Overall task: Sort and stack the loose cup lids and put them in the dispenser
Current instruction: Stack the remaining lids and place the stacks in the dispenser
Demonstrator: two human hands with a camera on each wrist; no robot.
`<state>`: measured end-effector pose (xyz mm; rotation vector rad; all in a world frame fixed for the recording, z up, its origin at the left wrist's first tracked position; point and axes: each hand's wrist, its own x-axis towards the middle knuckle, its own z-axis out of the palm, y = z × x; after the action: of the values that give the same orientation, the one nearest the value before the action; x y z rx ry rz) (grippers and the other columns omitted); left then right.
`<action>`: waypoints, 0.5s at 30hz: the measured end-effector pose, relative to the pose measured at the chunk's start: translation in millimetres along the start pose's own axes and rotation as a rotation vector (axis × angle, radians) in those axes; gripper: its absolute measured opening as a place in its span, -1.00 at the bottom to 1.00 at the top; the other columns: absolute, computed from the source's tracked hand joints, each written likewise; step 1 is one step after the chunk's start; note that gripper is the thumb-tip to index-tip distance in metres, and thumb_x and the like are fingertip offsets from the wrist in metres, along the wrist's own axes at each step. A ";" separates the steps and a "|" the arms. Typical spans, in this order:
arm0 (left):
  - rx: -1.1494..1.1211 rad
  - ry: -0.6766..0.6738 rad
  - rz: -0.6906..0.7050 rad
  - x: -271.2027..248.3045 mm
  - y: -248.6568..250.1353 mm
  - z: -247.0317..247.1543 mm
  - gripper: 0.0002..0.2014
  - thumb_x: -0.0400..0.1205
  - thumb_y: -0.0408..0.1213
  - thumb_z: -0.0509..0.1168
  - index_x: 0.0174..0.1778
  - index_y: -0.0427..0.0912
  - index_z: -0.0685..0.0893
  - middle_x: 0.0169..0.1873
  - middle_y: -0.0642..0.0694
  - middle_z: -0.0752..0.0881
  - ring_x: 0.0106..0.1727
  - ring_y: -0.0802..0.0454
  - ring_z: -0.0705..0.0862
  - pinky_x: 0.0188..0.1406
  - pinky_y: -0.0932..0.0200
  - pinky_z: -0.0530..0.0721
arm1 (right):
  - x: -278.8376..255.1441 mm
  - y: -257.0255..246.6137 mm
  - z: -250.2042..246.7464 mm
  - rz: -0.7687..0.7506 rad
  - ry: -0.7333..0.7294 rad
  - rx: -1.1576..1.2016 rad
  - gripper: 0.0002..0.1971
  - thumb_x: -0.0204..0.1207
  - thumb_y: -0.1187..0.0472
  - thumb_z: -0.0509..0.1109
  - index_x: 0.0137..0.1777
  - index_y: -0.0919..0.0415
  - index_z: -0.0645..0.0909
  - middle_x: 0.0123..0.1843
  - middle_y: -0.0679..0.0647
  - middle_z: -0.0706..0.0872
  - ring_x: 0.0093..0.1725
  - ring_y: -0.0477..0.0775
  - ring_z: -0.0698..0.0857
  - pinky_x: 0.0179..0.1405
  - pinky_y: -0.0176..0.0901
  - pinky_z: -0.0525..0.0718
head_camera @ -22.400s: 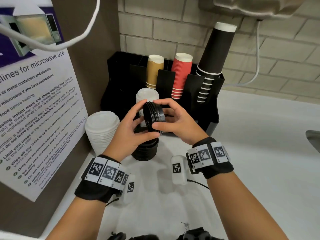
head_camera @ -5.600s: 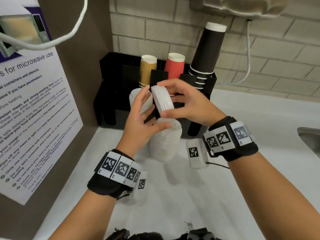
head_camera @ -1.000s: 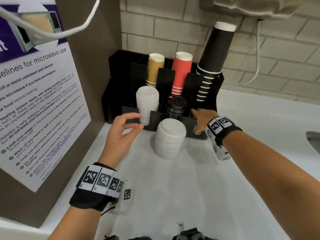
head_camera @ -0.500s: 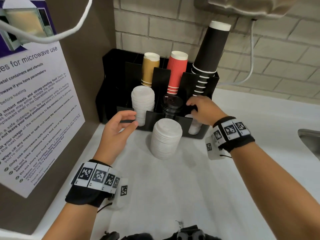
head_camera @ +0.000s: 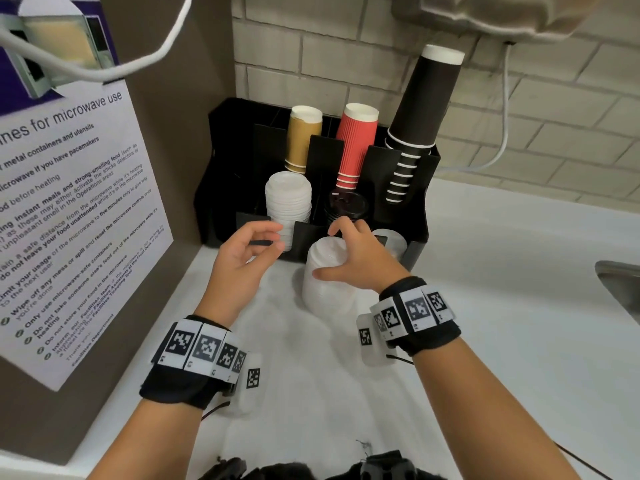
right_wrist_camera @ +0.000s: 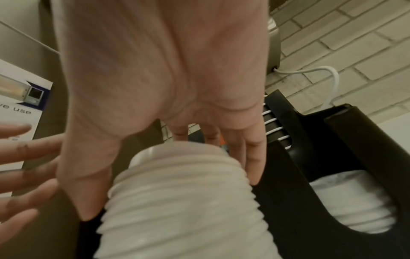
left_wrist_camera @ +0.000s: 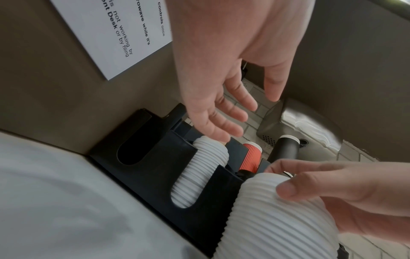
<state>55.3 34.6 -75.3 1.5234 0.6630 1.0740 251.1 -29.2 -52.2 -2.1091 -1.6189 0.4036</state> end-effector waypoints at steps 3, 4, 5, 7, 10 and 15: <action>-0.006 -0.005 0.003 -0.6 -1.2 -1.2 -0.75 0.63 -0.39 0.37 0.06 0.10 0.70 -0.07 0.09 0.71 -0.04 0.06 0.70 0.12 0.11 0.65 | 0.6 -0.9 1.1 -0.005 0.010 0.000 -0.32 0.21 -0.01 0.65 0.27 0.03 0.38 0.16 0.01 0.38 0.03 0.05 0.49 -0.05 -0.19 0.45; -0.010 -0.008 0.002 -0.6 -1.3 -0.9 -0.74 0.63 -0.40 0.37 0.06 0.10 0.70 -0.05 0.06 0.70 -0.05 0.06 0.70 0.12 0.12 0.64 | 0.4 -1.2 0.2 -0.004 0.022 0.006 -0.33 0.21 0.01 0.65 0.26 0.04 0.39 0.16 0.02 0.38 0.03 0.05 0.49 -0.04 -0.18 0.47; -0.012 -0.012 0.001 -0.5 -1.1 -0.1 -0.74 0.62 -0.41 0.37 0.06 0.10 0.69 -0.03 0.02 0.70 -0.05 0.08 0.70 0.11 0.12 0.64 | -0.3 -1.5 -1.6 -0.004 0.045 0.019 -0.34 0.21 0.03 0.65 0.25 0.05 0.40 0.16 0.03 0.39 0.04 0.05 0.49 -0.02 -0.16 0.50; -0.003 -0.030 0.005 -1.1 0.1 3.3 -0.69 0.59 -0.42 0.40 0.10 0.12 0.67 0.04 -0.03 0.69 -0.05 0.17 0.71 0.07 0.19 0.61 | -3.1 -3.2 -7.6 -0.020 0.122 0.088 -0.38 0.21 0.07 0.65 0.22 0.06 0.44 0.14 0.02 0.41 0.07 0.03 0.49 0.04 -0.19 0.53; -0.002 -0.094 -0.025 -4.2 3.7 13.9 -0.47 0.45 -0.24 0.52 0.30 0.23 0.56 0.26 0.05 0.63 0.14 0.24 0.70 0.09 0.30 0.65 | -11.5 -9.8 -17.7 -0.072 0.243 0.253 -0.44 0.23 0.11 0.65 0.19 0.05 0.48 0.11 0.02 0.48 0.05 -0.09 0.49 -0.09 -0.60 0.40; -0.130 -0.239 -0.027 -10.7 13.5 37.3 -0.09 0.29 -0.09 0.59 0.50 0.43 0.28 0.52 0.22 0.46 0.49 0.14 0.51 0.43 0.00 0.56 | -35.6 -31.6 -19.4 -0.070 0.199 0.642 -0.55 0.38 0.10 0.59 0.22 -0.05 0.51 0.09 -0.05 0.59 0.01 -0.06 0.67 -0.15 -0.45 0.61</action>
<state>82.1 5.3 -64.7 1.4960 0.4386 0.8798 224.8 -60.2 -20.8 -1.5490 -1.2299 0.5781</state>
